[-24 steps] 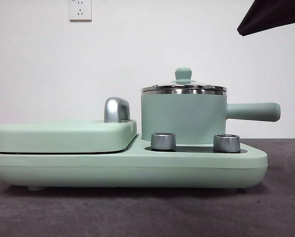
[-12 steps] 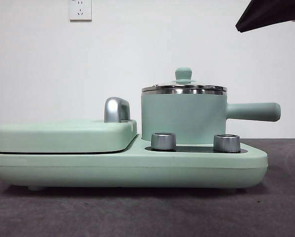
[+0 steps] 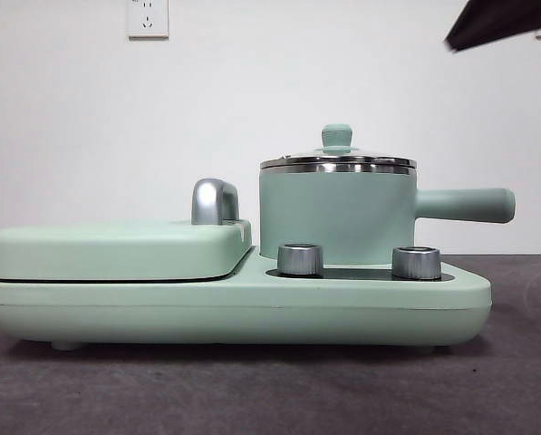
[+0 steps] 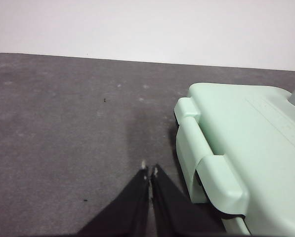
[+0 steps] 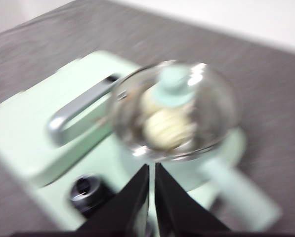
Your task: Put the buns in a small steamer
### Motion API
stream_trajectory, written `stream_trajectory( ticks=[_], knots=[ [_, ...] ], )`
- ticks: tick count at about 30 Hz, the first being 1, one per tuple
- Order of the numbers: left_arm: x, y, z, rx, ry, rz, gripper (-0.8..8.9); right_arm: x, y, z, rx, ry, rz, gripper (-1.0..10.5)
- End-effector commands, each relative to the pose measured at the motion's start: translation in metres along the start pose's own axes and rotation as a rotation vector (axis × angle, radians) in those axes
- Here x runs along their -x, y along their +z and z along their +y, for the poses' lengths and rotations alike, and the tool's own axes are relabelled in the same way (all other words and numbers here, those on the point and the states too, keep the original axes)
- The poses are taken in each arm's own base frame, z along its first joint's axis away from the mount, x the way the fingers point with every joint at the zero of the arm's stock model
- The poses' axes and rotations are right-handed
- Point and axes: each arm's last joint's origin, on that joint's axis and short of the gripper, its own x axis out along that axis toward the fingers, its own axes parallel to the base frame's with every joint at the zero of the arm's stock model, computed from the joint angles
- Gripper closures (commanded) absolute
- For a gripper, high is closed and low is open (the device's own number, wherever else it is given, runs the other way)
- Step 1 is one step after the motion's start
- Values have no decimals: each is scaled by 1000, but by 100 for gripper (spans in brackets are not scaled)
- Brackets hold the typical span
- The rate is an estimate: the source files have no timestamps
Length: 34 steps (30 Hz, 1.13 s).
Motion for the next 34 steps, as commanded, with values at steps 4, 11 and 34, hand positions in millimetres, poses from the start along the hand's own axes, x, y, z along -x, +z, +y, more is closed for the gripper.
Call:
stream_trajectory(
  ticks=[4,11,34],
  knots=[
    [-2,-5,1,-3,4,8,804,15,-41,-12,39,-193,-126,931],
    [-2,-5,1,-3,4,8,804,29,-117,-23,21,-468,-283,931],
    [-2,-5,1,-3,4,8,804,26,-157,-34,-12,-598,-303,931]
  ],
)
